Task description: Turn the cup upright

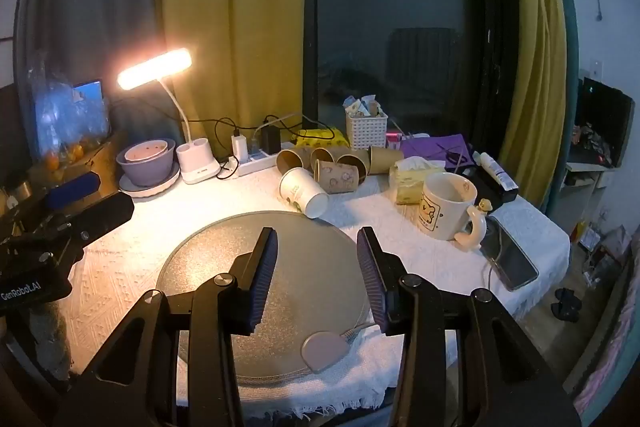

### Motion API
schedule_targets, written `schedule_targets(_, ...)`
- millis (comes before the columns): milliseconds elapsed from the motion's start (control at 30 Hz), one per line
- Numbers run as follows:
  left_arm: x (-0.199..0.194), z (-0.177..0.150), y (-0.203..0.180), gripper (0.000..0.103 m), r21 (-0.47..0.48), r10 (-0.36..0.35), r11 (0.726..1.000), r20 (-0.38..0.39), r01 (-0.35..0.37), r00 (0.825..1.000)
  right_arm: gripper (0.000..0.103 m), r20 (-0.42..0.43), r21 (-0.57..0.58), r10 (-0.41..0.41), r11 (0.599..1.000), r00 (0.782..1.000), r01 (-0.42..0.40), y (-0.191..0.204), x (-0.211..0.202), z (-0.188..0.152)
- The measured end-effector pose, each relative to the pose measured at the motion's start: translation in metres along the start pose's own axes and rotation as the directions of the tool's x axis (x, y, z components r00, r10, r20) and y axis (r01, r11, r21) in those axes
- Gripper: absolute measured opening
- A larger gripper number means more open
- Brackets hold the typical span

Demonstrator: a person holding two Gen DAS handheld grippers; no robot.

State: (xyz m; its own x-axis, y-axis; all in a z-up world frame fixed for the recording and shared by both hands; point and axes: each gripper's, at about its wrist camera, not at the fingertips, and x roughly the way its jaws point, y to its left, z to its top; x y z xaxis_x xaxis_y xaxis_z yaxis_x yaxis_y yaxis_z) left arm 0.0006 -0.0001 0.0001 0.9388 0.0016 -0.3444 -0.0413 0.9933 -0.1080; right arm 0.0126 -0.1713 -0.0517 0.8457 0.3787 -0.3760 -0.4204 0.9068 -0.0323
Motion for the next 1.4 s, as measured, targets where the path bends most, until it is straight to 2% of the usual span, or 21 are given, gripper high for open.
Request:
schedule_targets(267, 0.004, 0.001, 0.002, 0.089, -0.01, 0.002, 1.0, -0.009, -0.002, 1.0, 0.044, -0.006, 0.017, 0.005, 1.0, 1.0, -0.005, -0.004, 0.003, -0.001)
schedule_targets(500, 0.003, 0.0, -0.015, 0.089, 0.011, 0.023, 1.0, 0.0, -0.023, 1.0, 0.044, -0.006, 0.019, 0.003, 1.0, 1.0, -0.003, -0.005, 0.005, -0.001)
schedule_targets(600, 0.006, 0.0, -0.005, 0.089, 0.011, 0.017, 1.0, 0.001, -0.017, 1.0, 0.044, -0.007, 0.019, 0.002, 1.0, 1.0, -0.002, -0.005, 0.006, -0.001)
schedule_targets(1400, 0.016, -0.001, -0.001, 0.089, 0.008, 0.01, 1.0, -0.013, -0.01, 1.0, 0.044, -0.015, 0.02, 0.001, 1.0, 1.0, 0.0, -0.011, 0.015, -0.001)
